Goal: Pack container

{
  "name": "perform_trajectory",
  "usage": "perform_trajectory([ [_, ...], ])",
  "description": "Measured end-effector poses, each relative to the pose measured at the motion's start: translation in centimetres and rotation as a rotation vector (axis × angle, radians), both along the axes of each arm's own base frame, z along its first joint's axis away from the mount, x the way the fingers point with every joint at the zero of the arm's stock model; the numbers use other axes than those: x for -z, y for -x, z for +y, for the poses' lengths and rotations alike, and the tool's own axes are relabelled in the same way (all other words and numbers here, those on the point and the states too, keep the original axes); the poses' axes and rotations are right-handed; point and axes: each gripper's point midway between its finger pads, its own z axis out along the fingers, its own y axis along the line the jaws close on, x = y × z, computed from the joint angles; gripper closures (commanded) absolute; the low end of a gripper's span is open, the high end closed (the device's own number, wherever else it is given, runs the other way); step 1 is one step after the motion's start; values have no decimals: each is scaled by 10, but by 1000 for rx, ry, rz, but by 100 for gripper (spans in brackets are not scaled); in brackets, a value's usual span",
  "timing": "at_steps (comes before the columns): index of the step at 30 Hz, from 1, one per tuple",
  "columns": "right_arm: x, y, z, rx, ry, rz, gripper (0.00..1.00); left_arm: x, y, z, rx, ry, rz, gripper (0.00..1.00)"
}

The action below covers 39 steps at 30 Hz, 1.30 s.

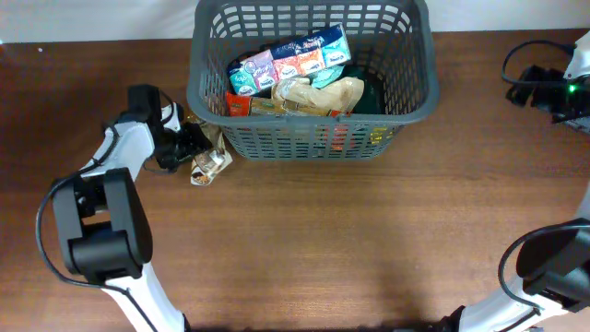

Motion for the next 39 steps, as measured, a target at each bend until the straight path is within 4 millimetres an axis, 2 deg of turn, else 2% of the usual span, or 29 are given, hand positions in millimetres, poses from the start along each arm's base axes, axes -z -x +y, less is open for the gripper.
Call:
perform_trajectory([
  [3,0,0,0,0,1,-1,1,3,-1,-2,-30,21,-16,84],
  [4,0,0,0,-1,1,0,1,4,-2,-4,-36,38,-18,98],
  [13,0,0,0,0,0,0,1,-11,-13,-10,-49,114,-74,98],
  [16,0,0,0,-1,1,0,1,-22,-25,5,-76,107,-105,98],
  [18,0,0,0,0,1,-1,1,-39,-39,23,-106,97,-153,98],
  [20,0,0,0,-1,1,0,1,-65,-57,47,-141,83,-217,98],
  [23,0,0,0,0,0,0,1,-121,-76,89,-201,47,-331,98],
  [25,0,0,0,0,0,0,1,-157,-82,107,-223,22,-398,98],
  [28,0,0,0,0,1,0,1,-212,-89,118,-197,-30,-515,98],
  [32,0,0,0,-1,1,0,1,-293,-95,108,-86,-130,-706,98],
  [35,0,0,0,0,0,0,1,-349,-93,89,15,-212,-844,98],
  [38,0,0,0,0,0,0,1,-409,-82,54,165,-319,-1000,98],
  [39,0,0,0,-1,1,0,1,-422,-77,42,208,-343,-1037,98],
])
